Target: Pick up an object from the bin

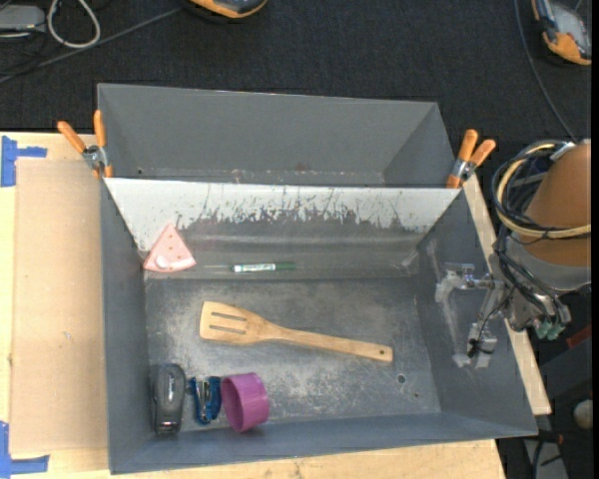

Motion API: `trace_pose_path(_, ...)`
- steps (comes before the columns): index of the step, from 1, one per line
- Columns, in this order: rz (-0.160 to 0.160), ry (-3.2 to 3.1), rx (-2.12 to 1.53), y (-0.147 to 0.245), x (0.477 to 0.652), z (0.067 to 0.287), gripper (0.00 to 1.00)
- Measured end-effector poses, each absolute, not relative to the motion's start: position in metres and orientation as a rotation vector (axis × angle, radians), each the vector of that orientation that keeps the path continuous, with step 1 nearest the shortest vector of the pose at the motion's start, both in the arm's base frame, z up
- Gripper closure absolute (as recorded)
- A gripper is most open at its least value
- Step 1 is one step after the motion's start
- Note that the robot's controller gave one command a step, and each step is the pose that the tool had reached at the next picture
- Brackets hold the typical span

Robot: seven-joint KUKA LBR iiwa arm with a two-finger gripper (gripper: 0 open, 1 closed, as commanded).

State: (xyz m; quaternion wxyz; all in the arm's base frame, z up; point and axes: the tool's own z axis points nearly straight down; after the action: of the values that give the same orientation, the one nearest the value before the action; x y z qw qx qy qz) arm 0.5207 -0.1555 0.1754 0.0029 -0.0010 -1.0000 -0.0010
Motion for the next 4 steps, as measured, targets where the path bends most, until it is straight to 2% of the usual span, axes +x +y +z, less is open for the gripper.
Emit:
trace_pose_path(1,-0.001,-3.140,0.003,-0.155,0.522,0.177,0.00)
trace_pose_path(2,-0.003,-3.133,-0.230,-0.116,0.532,0.112,0.00)
trace_pose_path(3,0.002,-3.144,-0.136,-0.076,0.534,0.121,0.00)
trace_pose_path(4,-0.004,-3.121,-0.311,-0.040,0.519,0.105,0.00)
